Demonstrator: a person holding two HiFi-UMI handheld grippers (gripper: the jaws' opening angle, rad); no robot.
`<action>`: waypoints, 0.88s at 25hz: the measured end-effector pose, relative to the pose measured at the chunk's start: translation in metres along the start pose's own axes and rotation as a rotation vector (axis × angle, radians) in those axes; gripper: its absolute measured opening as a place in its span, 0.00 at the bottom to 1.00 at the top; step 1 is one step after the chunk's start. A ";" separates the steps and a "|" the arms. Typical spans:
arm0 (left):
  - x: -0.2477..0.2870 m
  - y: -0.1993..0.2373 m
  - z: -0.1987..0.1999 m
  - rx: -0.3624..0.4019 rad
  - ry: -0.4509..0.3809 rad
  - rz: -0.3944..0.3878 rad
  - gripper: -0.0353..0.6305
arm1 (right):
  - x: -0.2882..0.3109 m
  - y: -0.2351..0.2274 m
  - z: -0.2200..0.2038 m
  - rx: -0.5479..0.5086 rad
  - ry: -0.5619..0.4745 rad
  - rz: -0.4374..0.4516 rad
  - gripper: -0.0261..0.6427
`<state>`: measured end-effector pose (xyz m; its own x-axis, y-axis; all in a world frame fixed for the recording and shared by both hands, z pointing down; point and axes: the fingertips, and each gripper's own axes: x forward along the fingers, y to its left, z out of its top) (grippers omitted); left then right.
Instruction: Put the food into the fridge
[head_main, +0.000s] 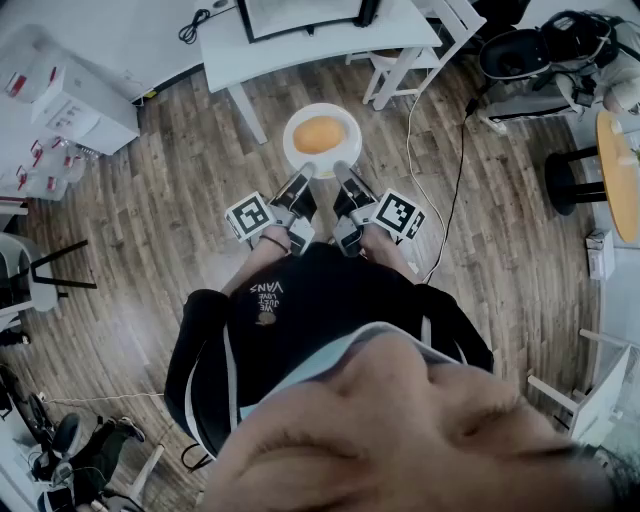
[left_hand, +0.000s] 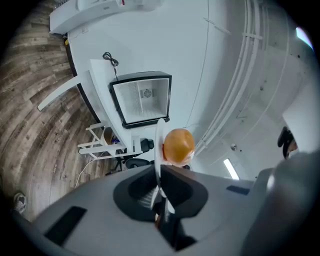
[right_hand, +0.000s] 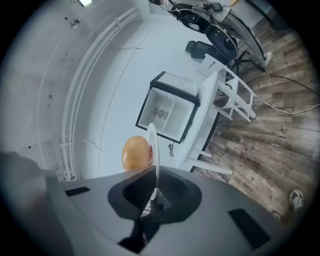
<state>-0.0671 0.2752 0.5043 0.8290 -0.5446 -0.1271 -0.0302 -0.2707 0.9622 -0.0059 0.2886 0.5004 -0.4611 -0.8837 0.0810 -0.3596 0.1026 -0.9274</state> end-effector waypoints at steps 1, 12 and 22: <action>-0.001 -0.001 0.000 -0.009 -0.002 -0.001 0.09 | 0.001 0.001 -0.001 0.000 0.000 0.001 0.07; -0.007 0.002 0.016 0.002 0.008 -0.006 0.09 | 0.014 0.007 -0.006 0.003 -0.019 0.006 0.07; -0.018 0.002 0.027 0.005 0.035 -0.024 0.09 | 0.021 0.015 -0.018 -0.020 -0.065 0.000 0.07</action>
<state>-0.0967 0.2630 0.5017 0.8484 -0.5100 -0.1416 -0.0130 -0.2874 0.9577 -0.0357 0.2796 0.4948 -0.4076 -0.9114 0.0570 -0.3765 0.1108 -0.9198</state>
